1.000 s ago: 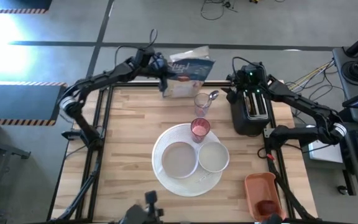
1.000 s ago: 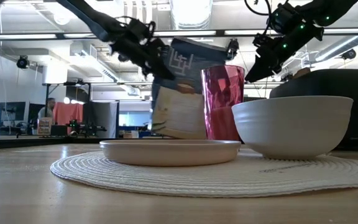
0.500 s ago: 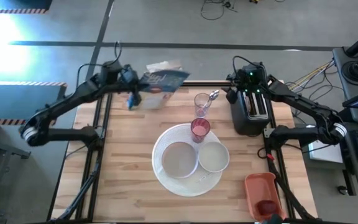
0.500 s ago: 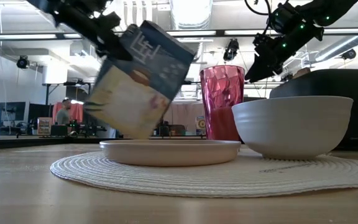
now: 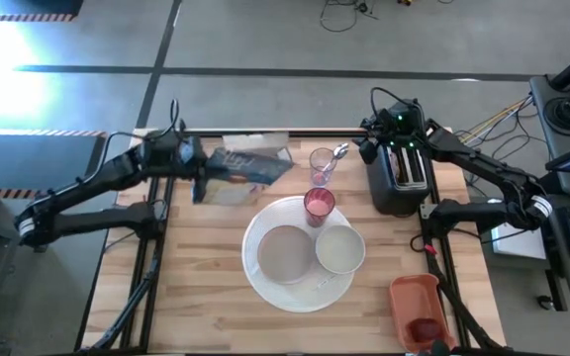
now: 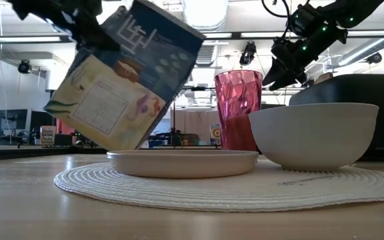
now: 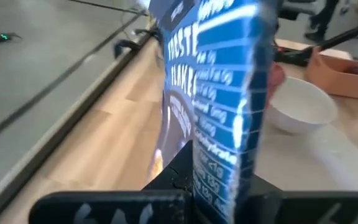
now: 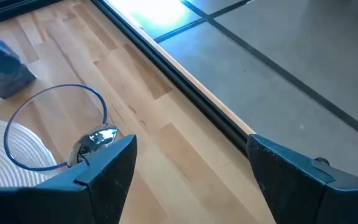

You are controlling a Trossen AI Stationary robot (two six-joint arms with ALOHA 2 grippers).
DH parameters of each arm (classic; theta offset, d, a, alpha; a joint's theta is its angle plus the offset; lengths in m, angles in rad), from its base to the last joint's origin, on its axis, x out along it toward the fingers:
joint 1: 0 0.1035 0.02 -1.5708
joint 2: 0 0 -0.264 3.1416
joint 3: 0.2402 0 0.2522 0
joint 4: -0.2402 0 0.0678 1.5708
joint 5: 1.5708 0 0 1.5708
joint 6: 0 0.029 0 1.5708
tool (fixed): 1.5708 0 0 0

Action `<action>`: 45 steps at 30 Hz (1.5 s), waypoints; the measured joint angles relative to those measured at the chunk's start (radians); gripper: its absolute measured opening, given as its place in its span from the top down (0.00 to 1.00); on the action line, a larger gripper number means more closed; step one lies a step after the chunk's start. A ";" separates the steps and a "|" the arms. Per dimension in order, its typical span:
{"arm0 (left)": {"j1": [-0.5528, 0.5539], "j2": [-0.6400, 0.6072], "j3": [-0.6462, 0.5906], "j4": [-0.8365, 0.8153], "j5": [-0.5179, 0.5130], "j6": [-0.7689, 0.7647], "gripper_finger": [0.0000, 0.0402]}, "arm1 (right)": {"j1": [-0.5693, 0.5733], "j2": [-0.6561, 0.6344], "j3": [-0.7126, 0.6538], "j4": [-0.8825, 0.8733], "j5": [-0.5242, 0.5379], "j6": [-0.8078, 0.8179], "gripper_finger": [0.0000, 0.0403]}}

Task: Arrange a breakfast setting
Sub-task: Pour the cereal from the cereal box into the white bowl

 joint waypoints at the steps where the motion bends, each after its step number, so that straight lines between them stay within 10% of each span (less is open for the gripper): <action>1: -0.015 -0.016 -0.017 -0.003 0.000 -0.015 1.00 | 0.000 0.000 0.000 0.000 0.000 0.000 0.27; 18: -0.140 -0.182 -0.105 -0.119 -0.169 -0.191 1.00 | 0.053 0.000 0.183 -0.014 -0.093 0.105 0.27; 30: -0.152 -0.136 -0.119 -0.012 -0.242 -0.225 1.00 | 0.306 0.010 0.214 0.107 -0.235 0.279 0.27; 39: -0.152 -0.098 -0.116 0.000 -0.232 -0.196 1.00 | 0.501 0.010 0.155 0.165 0.262 0.185 0.27; 45: -0.152 -0.034 -0.132 -0.027 -0.207 -0.215 1.00 | 0.536 0.010 0.154 0.156 0.385 0.289 0.27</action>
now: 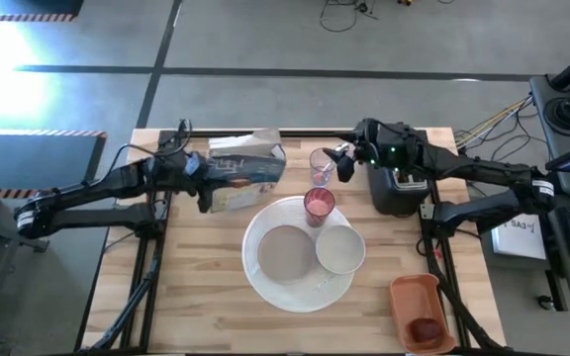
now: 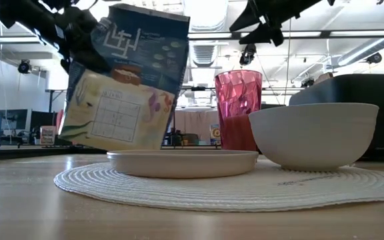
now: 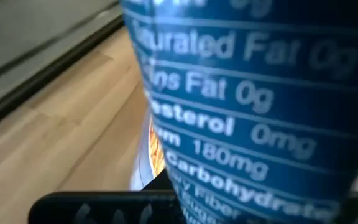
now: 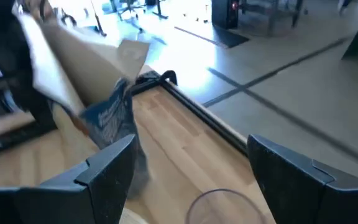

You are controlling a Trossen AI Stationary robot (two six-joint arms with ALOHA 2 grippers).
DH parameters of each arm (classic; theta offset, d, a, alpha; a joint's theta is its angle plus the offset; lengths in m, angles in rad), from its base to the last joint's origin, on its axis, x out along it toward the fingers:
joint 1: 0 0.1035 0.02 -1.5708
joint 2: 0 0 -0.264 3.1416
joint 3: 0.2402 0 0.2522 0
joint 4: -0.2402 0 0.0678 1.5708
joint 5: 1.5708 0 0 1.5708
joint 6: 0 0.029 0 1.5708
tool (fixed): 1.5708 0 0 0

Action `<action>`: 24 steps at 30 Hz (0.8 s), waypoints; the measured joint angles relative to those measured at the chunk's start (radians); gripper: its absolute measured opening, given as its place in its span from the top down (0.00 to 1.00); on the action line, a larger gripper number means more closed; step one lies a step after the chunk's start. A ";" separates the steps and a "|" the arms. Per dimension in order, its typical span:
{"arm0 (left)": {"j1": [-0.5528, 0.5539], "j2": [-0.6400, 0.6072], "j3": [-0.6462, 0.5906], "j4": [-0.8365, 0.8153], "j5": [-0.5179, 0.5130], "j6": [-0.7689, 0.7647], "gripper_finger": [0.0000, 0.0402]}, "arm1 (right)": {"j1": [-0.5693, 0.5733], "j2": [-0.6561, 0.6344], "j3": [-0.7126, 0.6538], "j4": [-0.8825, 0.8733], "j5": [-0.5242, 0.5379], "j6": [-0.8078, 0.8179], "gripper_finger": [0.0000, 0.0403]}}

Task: Arrange a breakfast setting
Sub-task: Pour the cereal from the cereal box into the white bowl

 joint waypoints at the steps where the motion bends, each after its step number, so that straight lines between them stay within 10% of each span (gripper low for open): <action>1: 0.000 0.011 0.000 0.001 0.005 0.000 1.00 | 0.000 0.000 0.000 -0.001 -0.002 0.032 0.27; 24: -0.001 0.048 0.100 0.308 -0.107 0.119 1.00 | 0.005 0.150 0.000 0.076 -0.131 0.026 0.31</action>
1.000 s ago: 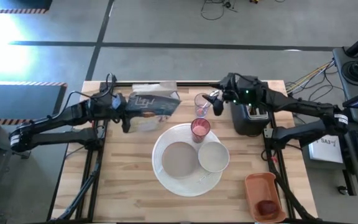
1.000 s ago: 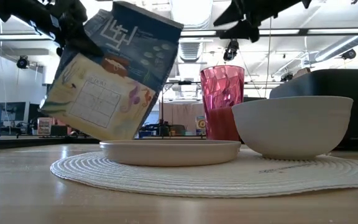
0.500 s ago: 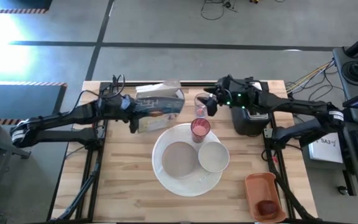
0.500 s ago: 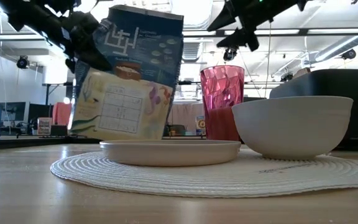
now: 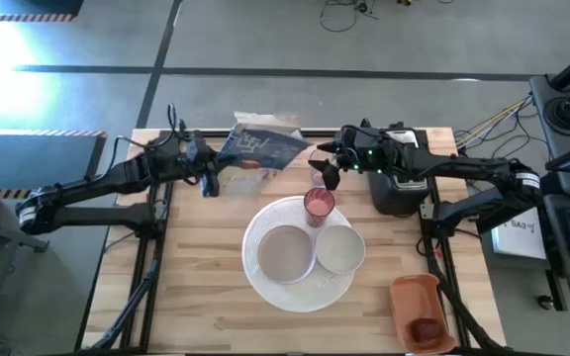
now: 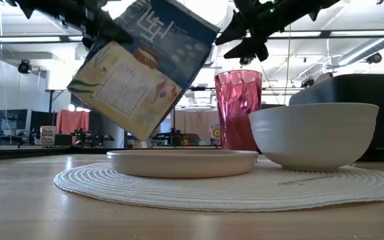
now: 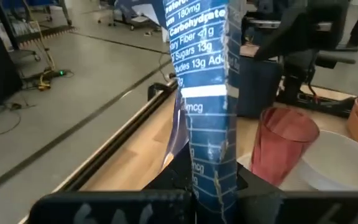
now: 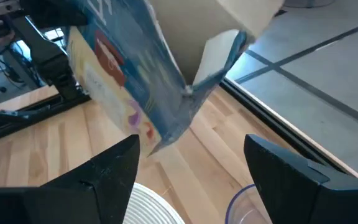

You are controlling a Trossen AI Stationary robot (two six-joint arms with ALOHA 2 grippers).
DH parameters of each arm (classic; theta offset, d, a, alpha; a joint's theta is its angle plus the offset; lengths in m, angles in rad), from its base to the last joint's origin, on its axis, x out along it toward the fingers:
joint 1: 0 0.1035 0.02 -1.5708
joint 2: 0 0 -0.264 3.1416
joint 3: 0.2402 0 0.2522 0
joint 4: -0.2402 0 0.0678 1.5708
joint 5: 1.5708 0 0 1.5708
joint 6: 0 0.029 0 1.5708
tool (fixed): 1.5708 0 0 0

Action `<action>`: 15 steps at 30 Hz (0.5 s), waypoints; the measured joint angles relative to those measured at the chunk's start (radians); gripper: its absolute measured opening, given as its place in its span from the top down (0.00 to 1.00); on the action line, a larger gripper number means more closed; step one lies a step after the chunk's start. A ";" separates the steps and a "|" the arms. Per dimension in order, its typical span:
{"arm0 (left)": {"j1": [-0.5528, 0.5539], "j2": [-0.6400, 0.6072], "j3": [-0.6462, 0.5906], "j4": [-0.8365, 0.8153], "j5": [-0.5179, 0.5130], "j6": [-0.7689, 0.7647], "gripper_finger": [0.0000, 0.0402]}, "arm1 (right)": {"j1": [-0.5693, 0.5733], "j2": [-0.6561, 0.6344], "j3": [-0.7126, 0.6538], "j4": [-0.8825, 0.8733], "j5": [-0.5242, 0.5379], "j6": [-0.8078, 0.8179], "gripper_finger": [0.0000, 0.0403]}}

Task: Arrange a breakfast setting
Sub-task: Pour the cereal from the cereal box into the white bowl

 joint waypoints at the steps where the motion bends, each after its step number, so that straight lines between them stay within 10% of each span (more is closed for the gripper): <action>1: -0.001 0.001 0.000 -0.006 0.001 -0.002 1.00 | 0.001 0.003 0.000 0.000 0.000 0.000 0.32; 15: 0.002 0.000 0.011 0.202 -0.058 0.042 1.00 | 0.005 0.012 0.000 0.056 0.000 -0.003 0.38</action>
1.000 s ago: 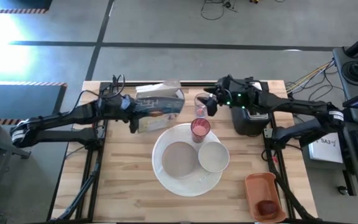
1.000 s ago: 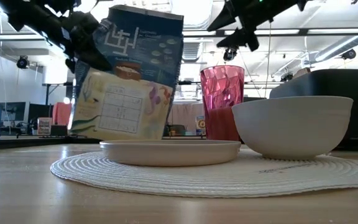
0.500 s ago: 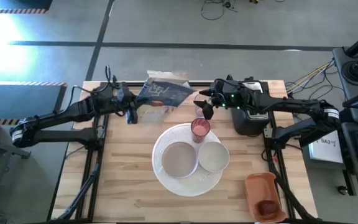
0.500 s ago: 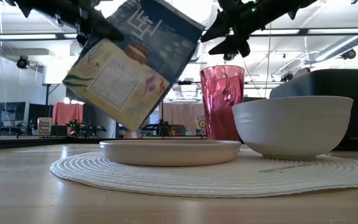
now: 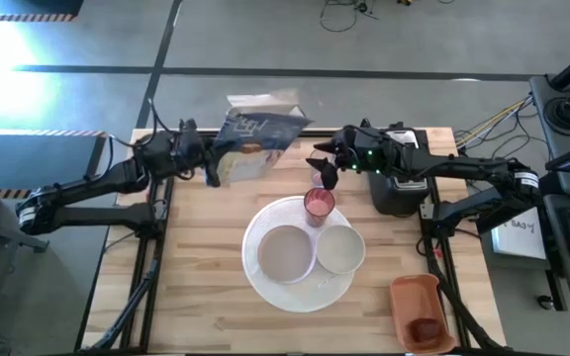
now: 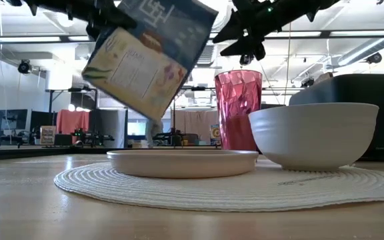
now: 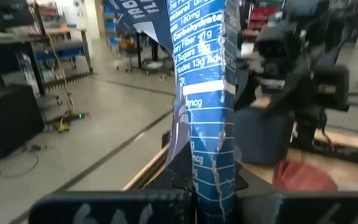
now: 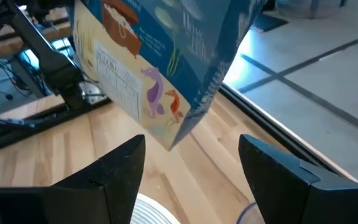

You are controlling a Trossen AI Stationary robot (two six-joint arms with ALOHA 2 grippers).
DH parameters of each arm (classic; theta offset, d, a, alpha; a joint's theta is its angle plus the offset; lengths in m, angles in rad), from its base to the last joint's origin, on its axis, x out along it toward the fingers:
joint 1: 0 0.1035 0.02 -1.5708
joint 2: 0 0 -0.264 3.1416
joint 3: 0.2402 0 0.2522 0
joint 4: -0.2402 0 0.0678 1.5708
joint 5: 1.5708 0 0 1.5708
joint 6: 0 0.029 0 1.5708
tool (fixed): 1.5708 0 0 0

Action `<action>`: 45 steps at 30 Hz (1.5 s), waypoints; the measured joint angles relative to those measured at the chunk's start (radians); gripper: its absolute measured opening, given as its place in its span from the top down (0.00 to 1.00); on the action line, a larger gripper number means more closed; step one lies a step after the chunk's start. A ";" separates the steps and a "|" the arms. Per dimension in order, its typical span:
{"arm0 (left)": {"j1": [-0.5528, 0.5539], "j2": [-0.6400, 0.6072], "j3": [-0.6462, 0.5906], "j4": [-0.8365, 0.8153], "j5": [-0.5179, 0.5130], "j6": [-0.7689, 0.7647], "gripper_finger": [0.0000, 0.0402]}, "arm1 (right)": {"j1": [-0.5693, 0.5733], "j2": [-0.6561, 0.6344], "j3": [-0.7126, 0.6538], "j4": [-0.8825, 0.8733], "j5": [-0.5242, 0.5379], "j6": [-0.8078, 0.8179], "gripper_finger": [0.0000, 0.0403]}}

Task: Arrange a breakfast setting
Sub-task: Pour the cereal from the cereal box into the white bowl

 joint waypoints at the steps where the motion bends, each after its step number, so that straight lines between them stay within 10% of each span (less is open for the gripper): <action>1: 0.000 0.000 0.007 0.009 0.001 0.000 1.00 | 0.000 0.000 0.000 0.007 0.000 0.000 0.37; 45: -0.033 0.075 0.026 0.433 0.282 -0.117 1.00 | 0.000 0.000 0.000 0.304 -0.359 -0.227 0.23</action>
